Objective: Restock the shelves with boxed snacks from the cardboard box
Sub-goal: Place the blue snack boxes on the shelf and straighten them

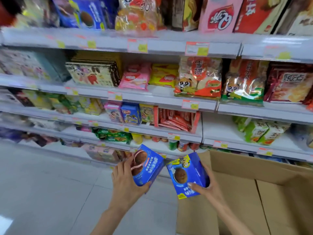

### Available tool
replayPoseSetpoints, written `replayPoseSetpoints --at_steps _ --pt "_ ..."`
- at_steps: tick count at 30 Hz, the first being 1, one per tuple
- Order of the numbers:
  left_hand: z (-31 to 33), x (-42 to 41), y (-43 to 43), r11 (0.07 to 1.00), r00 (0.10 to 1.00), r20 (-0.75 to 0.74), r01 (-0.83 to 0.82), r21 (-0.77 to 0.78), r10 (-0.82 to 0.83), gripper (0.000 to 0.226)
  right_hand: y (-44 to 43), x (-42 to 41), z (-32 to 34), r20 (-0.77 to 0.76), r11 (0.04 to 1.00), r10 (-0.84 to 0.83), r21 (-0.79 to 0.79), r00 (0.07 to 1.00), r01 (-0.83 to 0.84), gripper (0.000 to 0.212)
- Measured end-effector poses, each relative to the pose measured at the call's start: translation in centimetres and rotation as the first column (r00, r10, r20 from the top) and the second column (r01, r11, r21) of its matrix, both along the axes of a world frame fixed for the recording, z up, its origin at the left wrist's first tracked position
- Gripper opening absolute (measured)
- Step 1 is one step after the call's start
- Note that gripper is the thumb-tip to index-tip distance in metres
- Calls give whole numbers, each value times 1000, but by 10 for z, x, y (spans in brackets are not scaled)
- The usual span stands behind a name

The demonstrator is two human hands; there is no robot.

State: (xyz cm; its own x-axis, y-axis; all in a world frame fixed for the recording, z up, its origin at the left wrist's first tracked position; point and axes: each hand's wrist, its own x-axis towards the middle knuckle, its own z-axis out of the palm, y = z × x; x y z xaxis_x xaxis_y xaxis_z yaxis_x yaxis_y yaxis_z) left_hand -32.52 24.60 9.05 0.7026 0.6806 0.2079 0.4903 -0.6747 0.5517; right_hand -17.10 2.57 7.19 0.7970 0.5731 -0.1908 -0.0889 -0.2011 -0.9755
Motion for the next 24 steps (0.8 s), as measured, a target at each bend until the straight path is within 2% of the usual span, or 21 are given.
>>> replayPoseSetpoints --at_steps 2,5,7,12,17,20,24 --pt "5 -2 19 1000 999 41 -3 27 2 84 15 0 1 25 998 55 -38 998 -54 101" --pt "12 -2 44 999 996 84 -17 52 13 80 38 5 4 49 995 84 -62 995 -81 93" --pt "17 1 64 996 994 104 -24 88 15 79 61 10 6 61 990 124 -75 990 -119 96" --pt "21 10 124 991 997 74 -18 132 8 83 130 23 2 81 983 183 -34 980 -181 100" --pt "44 7 191 987 998 64 -29 156 19 87 209 36 -9 167 968 219 -158 961 -194 106" --pt "66 -6 229 982 994 106 -50 184 30 87 261 38 9 186 946 306 -172 934 -276 114" --pt "86 -30 275 969 991 119 -90 229 64 90 319 32 36 229 928 369 -152 901 -341 114"
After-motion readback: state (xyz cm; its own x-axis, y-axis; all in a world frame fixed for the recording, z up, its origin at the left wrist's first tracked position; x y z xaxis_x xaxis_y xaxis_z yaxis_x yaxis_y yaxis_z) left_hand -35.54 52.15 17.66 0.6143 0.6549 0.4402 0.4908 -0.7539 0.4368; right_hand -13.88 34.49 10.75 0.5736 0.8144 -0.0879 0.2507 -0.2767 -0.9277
